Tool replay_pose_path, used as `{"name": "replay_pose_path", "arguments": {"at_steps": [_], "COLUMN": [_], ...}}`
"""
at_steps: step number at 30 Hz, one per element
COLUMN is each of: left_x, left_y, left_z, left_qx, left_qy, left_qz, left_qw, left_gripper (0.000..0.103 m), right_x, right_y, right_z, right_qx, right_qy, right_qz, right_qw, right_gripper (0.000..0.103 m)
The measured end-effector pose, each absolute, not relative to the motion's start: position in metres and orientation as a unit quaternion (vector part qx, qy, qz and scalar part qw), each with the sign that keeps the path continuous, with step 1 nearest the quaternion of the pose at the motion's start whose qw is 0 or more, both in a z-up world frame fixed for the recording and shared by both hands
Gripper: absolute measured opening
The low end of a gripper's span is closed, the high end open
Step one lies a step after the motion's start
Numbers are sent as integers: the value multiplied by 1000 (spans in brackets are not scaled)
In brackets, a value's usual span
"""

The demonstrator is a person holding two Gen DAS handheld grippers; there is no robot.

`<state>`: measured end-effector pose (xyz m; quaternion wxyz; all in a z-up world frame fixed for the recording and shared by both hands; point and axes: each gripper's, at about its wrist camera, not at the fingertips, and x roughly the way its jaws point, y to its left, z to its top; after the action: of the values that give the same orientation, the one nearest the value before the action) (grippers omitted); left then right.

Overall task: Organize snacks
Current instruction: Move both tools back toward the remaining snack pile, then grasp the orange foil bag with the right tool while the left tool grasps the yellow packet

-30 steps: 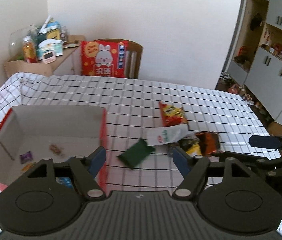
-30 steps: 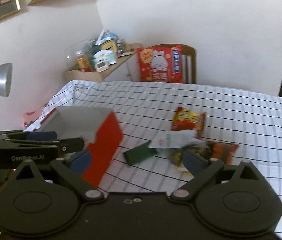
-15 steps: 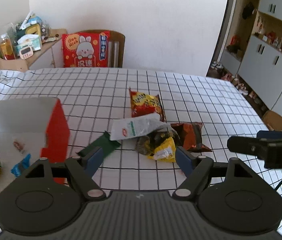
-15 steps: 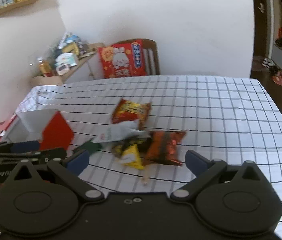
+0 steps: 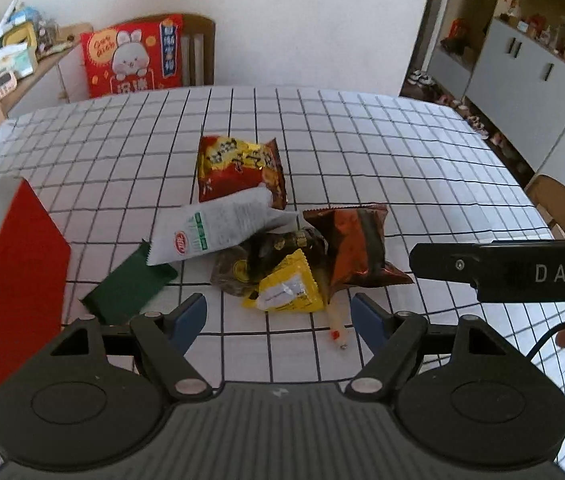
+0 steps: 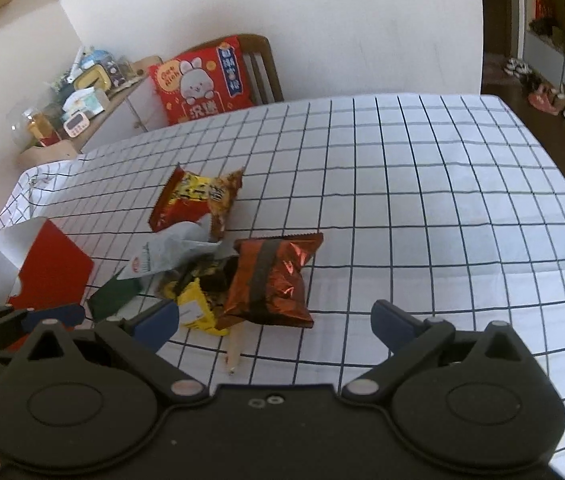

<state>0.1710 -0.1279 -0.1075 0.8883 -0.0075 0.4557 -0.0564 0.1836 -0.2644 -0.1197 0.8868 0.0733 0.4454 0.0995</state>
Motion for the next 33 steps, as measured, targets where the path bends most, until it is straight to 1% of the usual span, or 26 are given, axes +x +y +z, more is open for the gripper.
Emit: {"name": "replay_pose_path", "arguments": {"at_steps": [9, 11, 22, 24, 28, 31, 32, 33], "left_x": [207, 213, 238, 239, 243, 245, 244, 243], "left_y": [-128, -126, -113, -112, -113, -114, -113, -112], "left_z": [-138, -145, -170, -172, -175, -176, -176, -174], "left_qx": [-48, -61, -132, -142, -147, -152, -153, -155], "left_qy": [500, 510, 541, 545, 550, 552, 553, 554], "left_qz": [-39, -34, -13, -14, -17, -21, -20, -21], "left_qw": [864, 857, 830, 826, 822, 819, 819, 818], "left_gripper": [79, 79, 79, 78, 78, 69, 65, 63], "right_x": [219, 226, 251, 255, 260, 261, 260, 259], "right_y": [-263, -260, -253, -252, -251, -251, -251, -251], "right_z": [-144, -151, -175, -177, -182, -183, -182, -181], "right_qx": [92, 89, 100, 102, 105, 109, 109, 110], "right_qy": [480, 489, 516, 520, 527, 527, 526, 526], "right_qz": [97, 93, 76, 75, 78, 80, 83, 87], "right_qw": [867, 863, 847, 845, 840, 839, 839, 839], "right_gripper": [100, 98, 93, 90, 79, 75, 70, 68]}}
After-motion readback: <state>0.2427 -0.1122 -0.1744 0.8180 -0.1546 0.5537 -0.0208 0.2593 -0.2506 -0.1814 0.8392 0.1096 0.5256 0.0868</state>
